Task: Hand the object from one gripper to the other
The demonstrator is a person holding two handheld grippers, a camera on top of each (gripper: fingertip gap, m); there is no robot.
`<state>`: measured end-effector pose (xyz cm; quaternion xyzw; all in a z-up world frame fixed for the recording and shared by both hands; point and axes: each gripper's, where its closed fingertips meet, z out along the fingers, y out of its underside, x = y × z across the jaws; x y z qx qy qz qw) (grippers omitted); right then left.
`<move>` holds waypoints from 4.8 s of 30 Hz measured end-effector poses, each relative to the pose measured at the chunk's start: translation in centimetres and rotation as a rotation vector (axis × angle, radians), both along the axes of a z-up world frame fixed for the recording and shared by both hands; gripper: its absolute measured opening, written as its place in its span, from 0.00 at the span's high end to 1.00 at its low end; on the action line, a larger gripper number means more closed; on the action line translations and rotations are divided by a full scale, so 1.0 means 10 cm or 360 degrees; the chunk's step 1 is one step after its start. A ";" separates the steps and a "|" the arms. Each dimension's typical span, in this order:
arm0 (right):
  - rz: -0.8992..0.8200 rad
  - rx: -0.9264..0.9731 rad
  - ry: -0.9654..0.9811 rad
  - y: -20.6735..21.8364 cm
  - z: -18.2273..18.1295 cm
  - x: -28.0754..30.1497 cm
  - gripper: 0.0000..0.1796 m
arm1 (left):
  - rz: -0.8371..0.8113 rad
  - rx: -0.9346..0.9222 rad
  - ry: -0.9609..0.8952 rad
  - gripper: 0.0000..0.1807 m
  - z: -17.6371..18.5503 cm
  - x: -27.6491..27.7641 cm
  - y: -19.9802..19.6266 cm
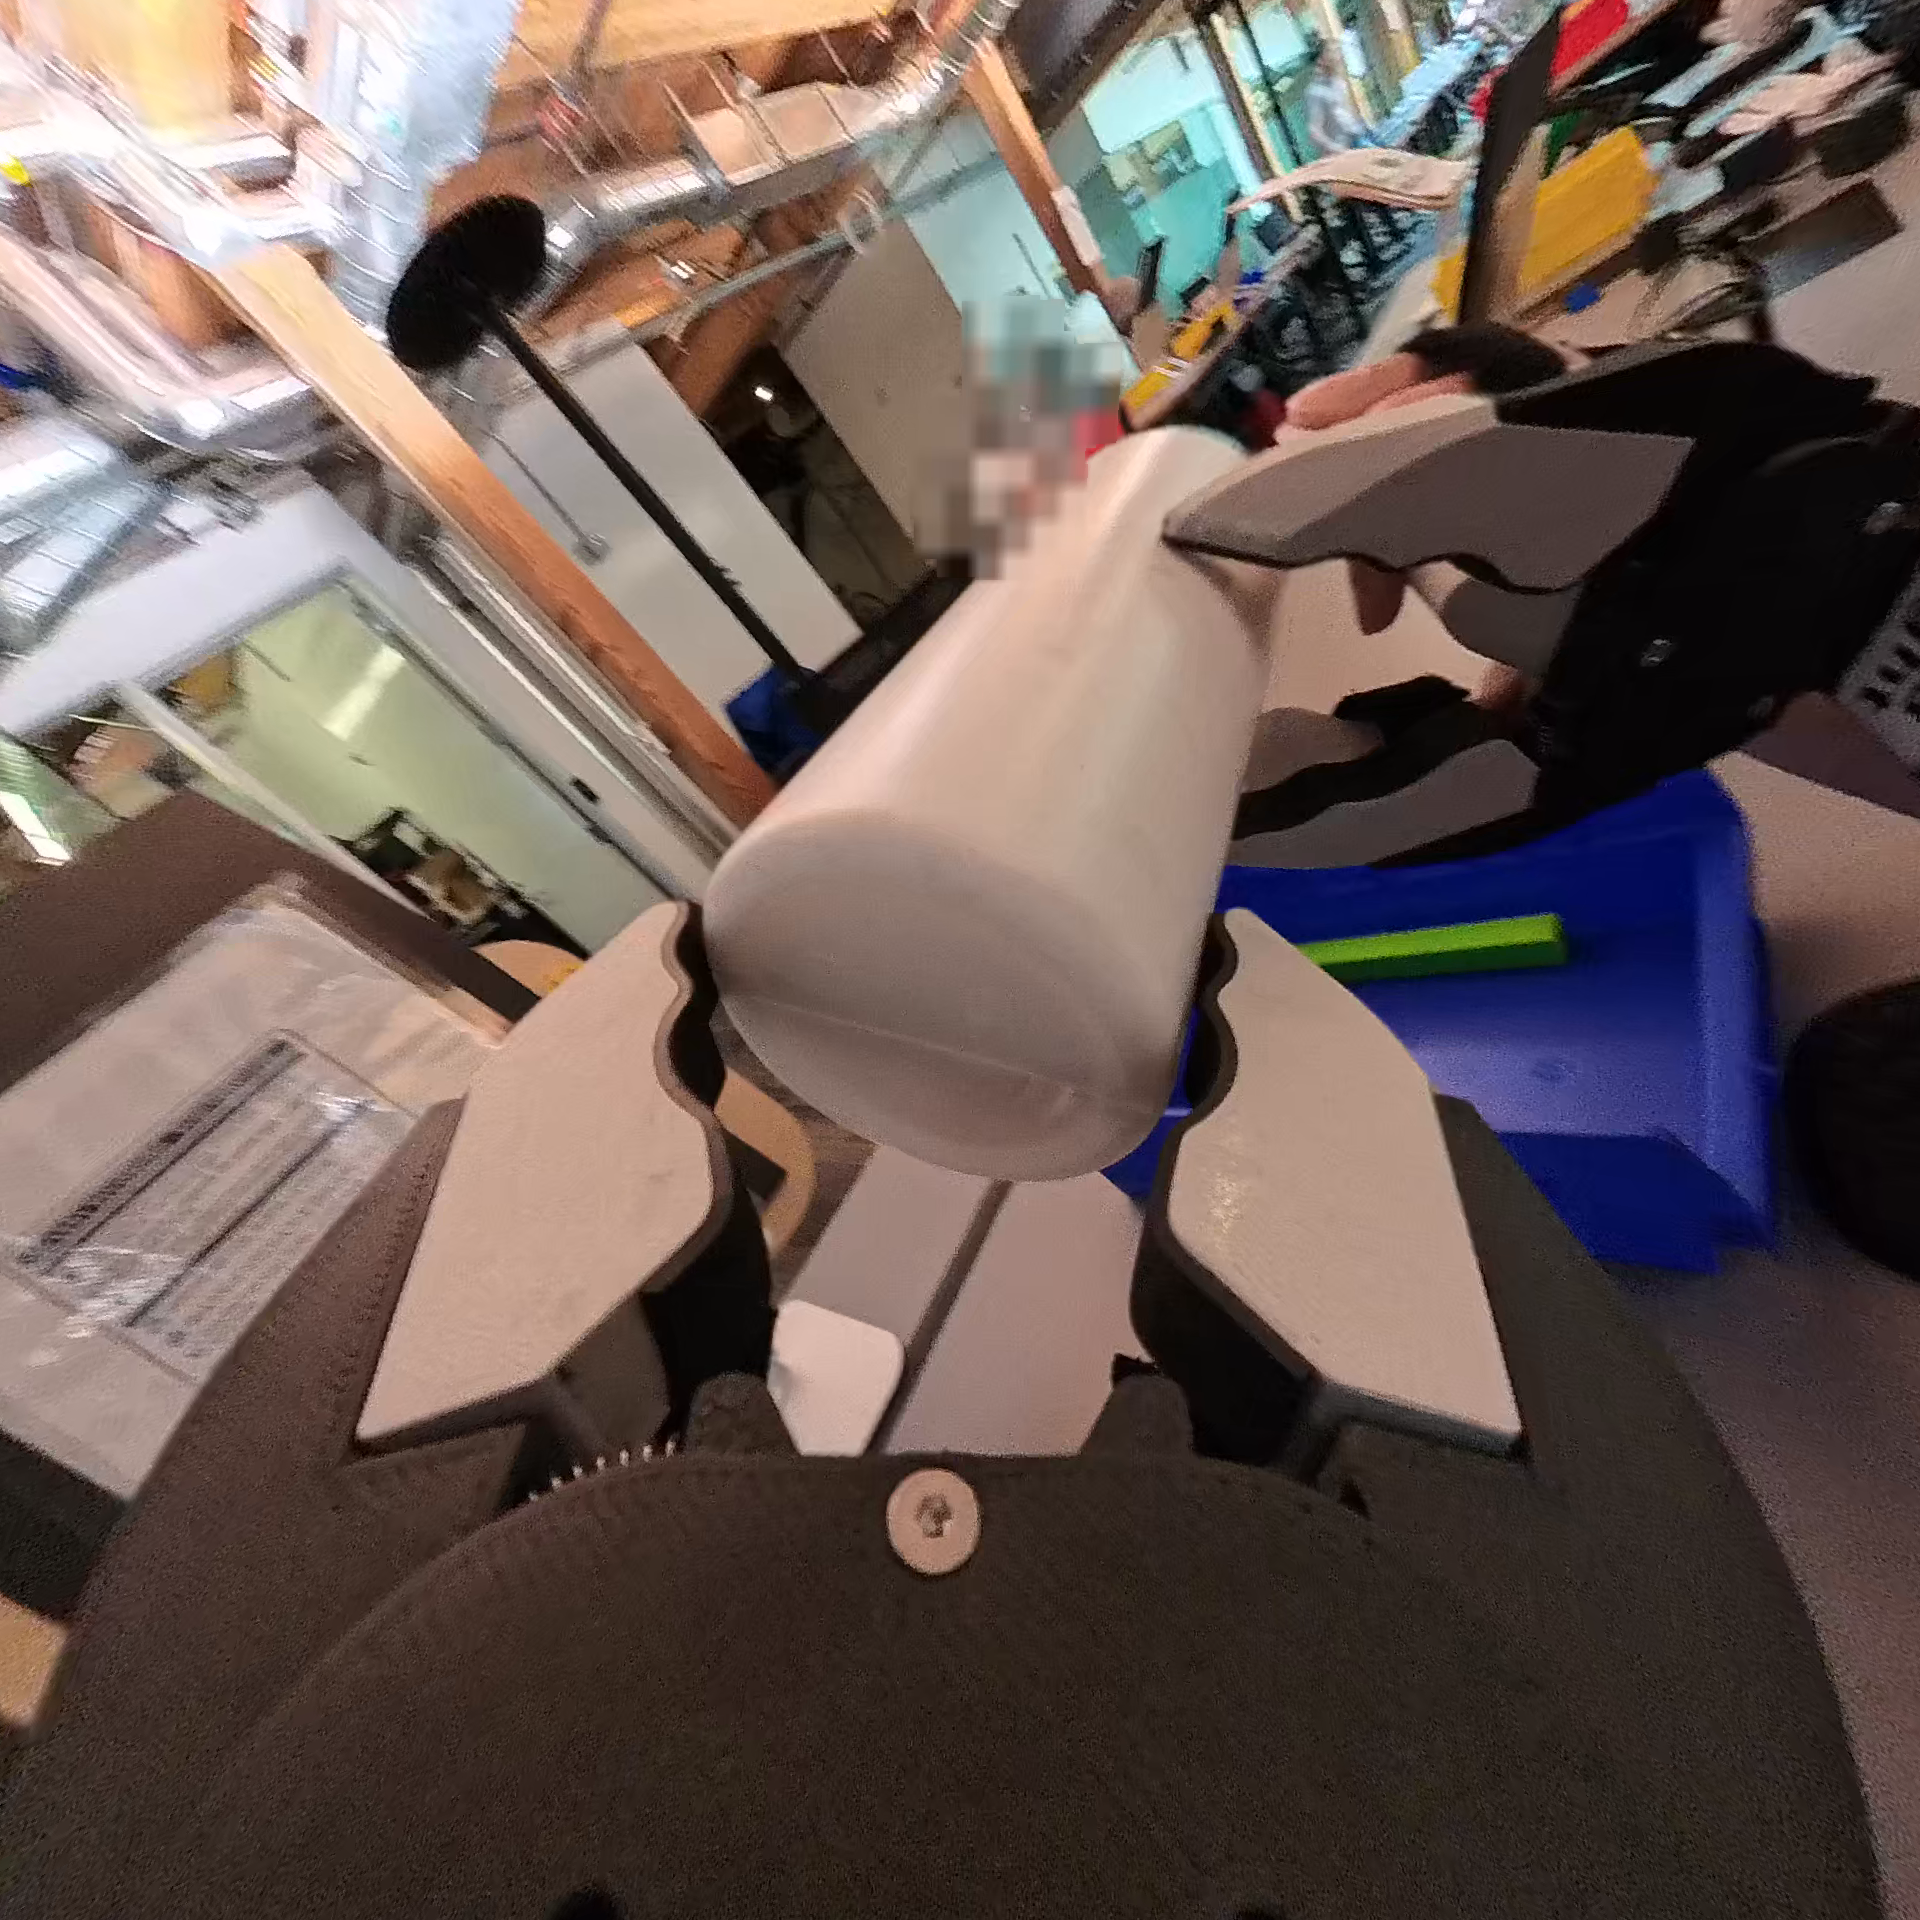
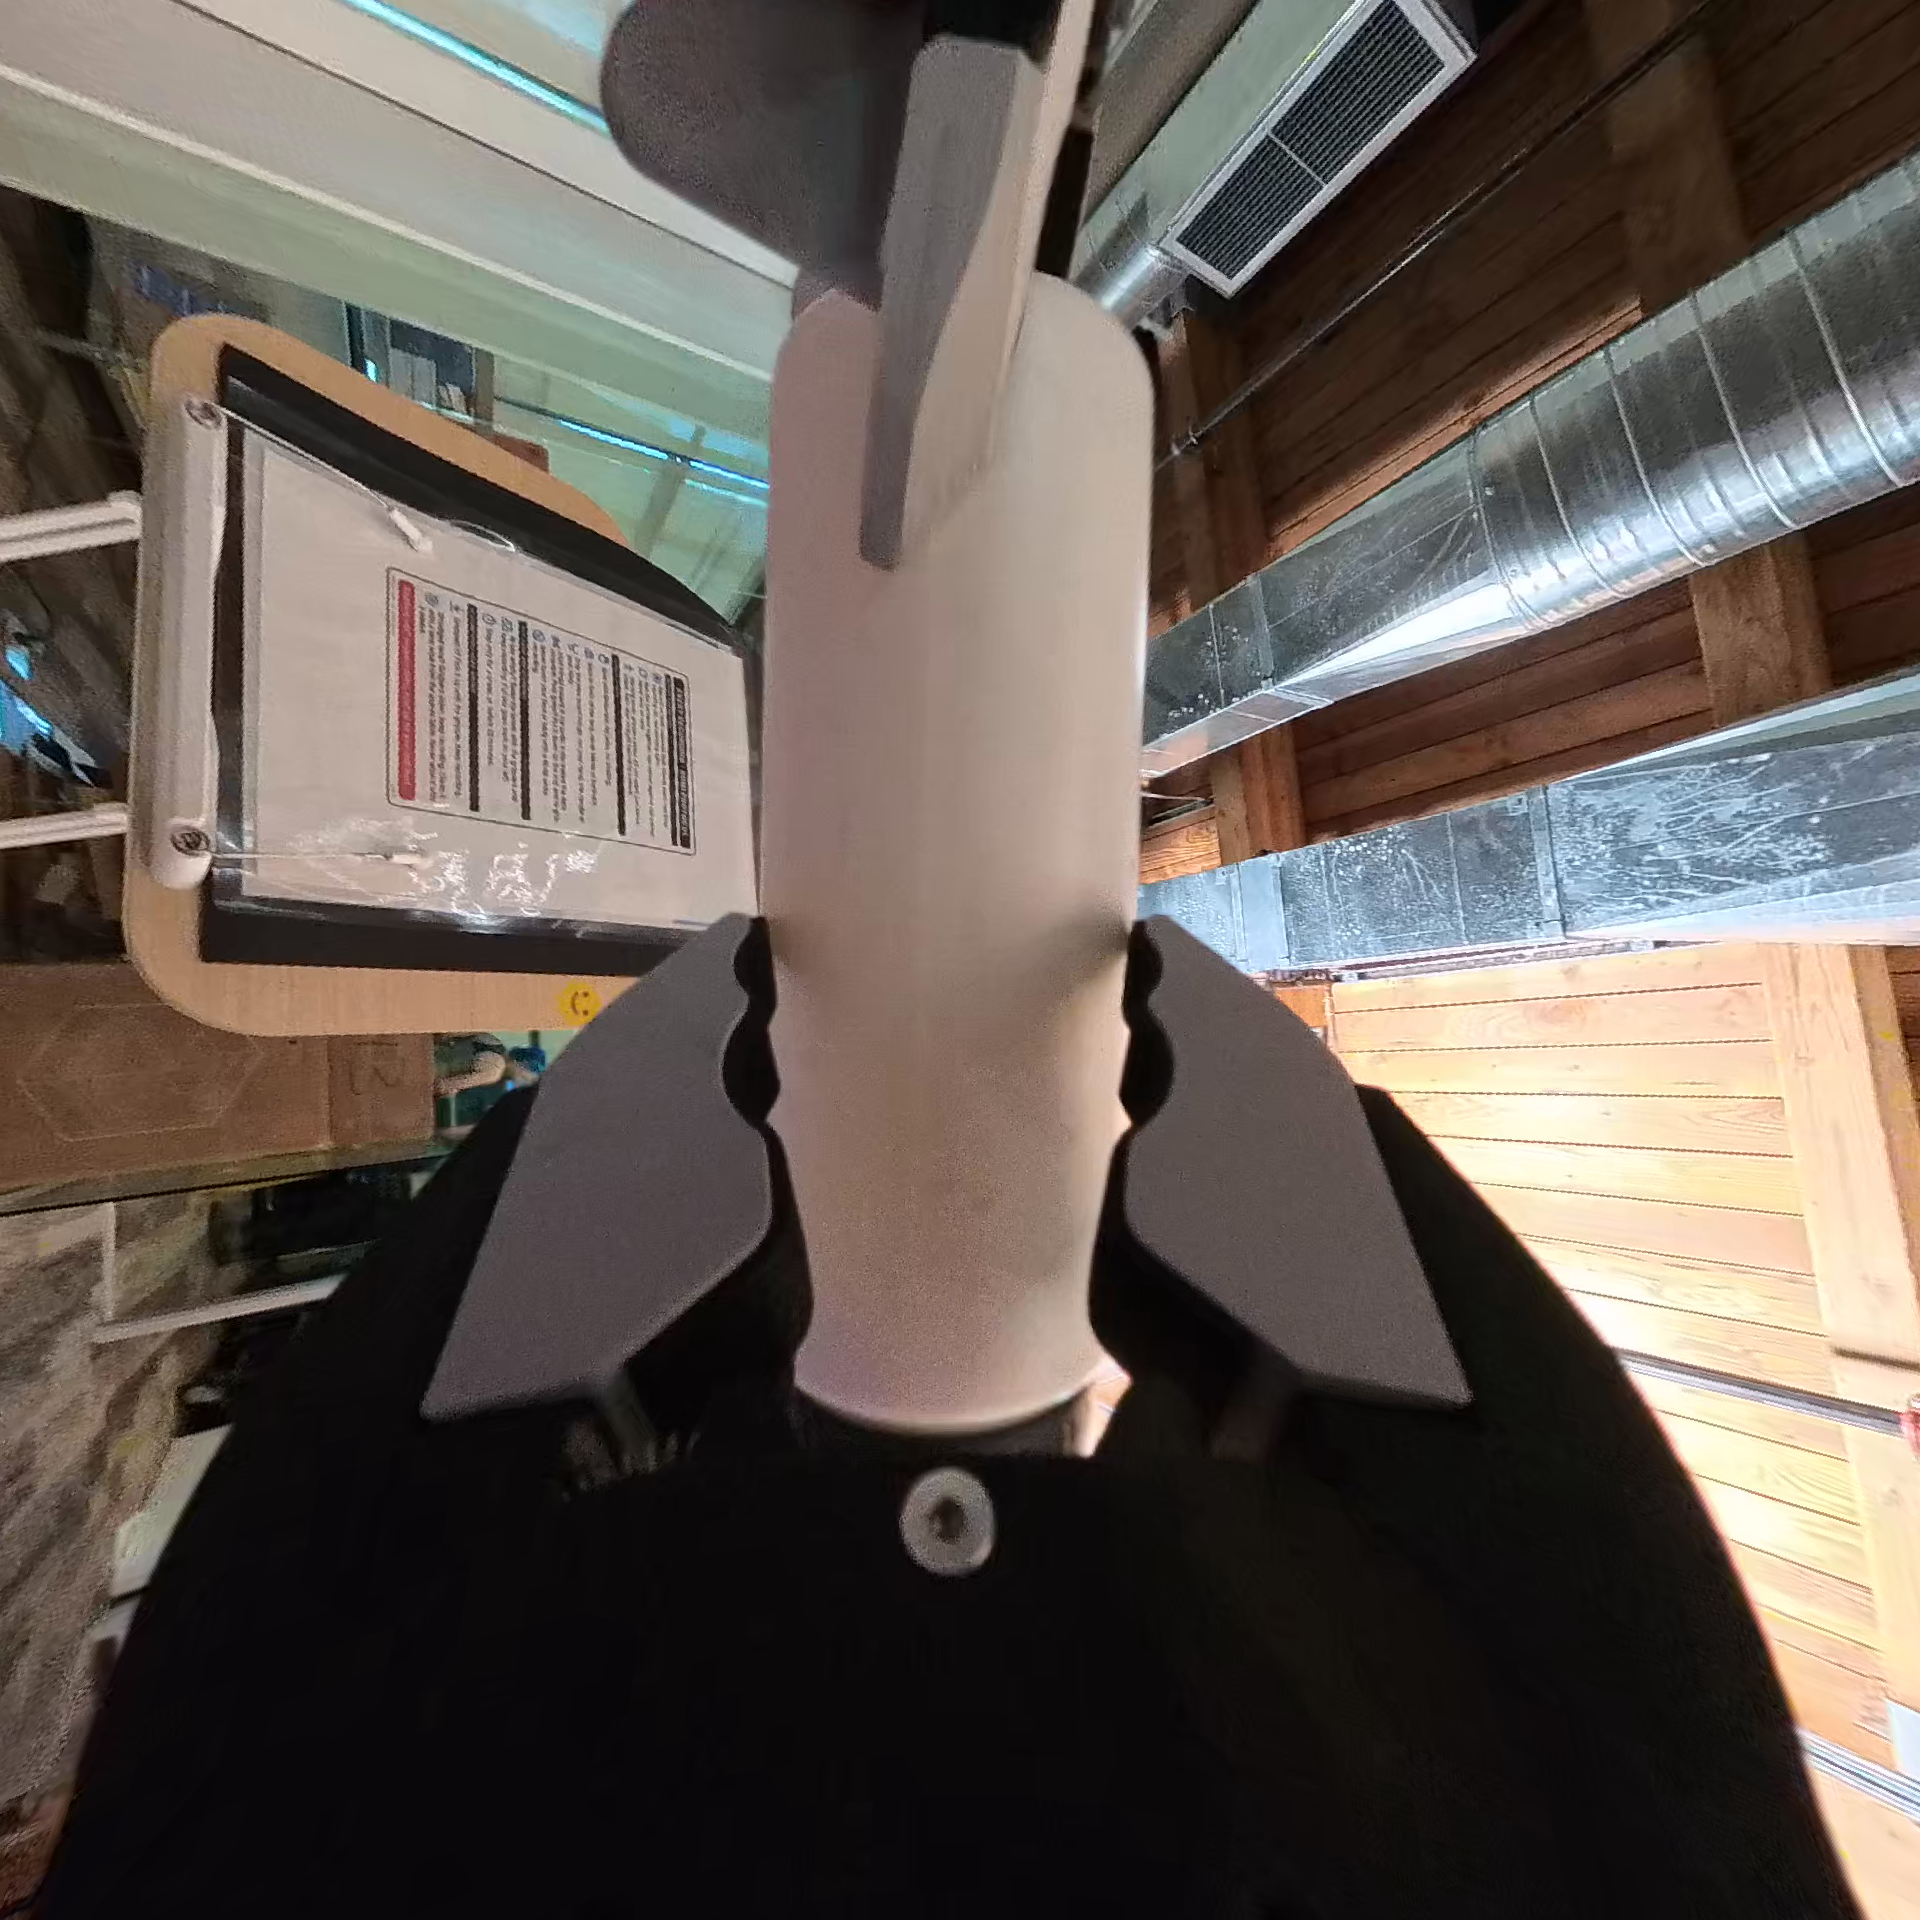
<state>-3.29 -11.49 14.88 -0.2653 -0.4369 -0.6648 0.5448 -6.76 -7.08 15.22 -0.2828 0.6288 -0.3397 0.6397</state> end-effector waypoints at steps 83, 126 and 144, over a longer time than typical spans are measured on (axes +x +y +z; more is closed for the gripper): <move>-0.0252 -0.0826 0.0668 0.69 -0.90 0.57 0.75 | 0.0628 -0.1741 0.1992 0.42 -2.59 -0.55 1.65; 0.0132 -0.0247 0.1208 0.31 -0.01 0.25 0.58 | -0.0572 -0.0821 -0.0038 0.31 0.08 0.05 -0.10; 0.0228 -0.0269 0.1081 0.45 -0.21 -0.13 0.58 | -0.0684 -0.1177 -0.0346 0.52 0.33 -0.03 0.04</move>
